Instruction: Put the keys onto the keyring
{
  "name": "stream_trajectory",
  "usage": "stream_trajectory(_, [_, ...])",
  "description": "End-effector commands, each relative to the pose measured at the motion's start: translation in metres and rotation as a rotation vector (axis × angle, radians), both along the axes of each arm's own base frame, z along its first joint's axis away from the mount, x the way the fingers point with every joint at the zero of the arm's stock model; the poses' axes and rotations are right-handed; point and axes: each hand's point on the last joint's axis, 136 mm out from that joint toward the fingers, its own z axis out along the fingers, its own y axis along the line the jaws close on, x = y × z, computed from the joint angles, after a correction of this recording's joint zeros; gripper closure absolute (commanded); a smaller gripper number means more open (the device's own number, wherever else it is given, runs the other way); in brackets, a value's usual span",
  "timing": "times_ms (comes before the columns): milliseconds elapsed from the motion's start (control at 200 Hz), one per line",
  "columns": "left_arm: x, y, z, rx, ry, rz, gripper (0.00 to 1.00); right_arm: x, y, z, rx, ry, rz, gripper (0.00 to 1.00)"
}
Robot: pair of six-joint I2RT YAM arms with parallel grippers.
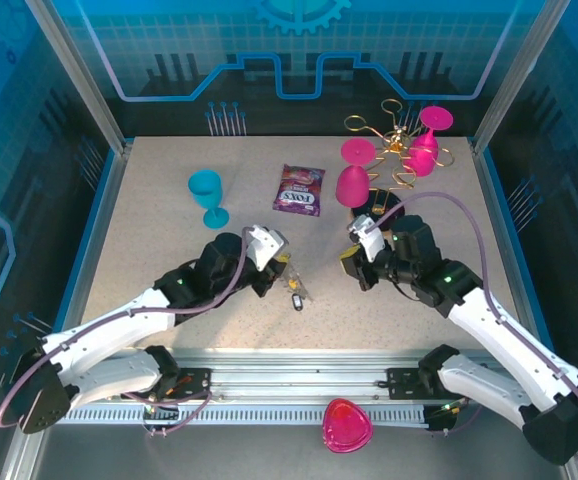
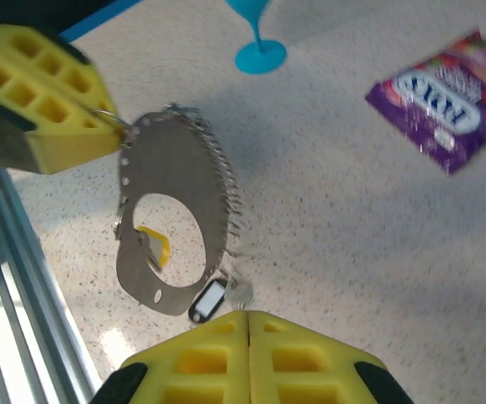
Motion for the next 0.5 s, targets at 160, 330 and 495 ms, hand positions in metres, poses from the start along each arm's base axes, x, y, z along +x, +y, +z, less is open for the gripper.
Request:
stream_trajectory(160, [0.004,0.07,0.02,-0.03,0.066,0.391,1.0,0.013,0.035,-0.015,-0.078,0.227,-0.119,0.89])
stream_trajectory(330, [-0.01,0.119,0.032,-0.001,0.085,0.58,1.0,0.019,0.06,-0.022,-0.121,0.256,-0.084,0.87])
stream_trajectory(495, [-0.025,0.159,0.058,-0.003,0.061,0.707,1.0,0.025,0.082,-0.02,-0.111,0.237,-0.04,0.86])
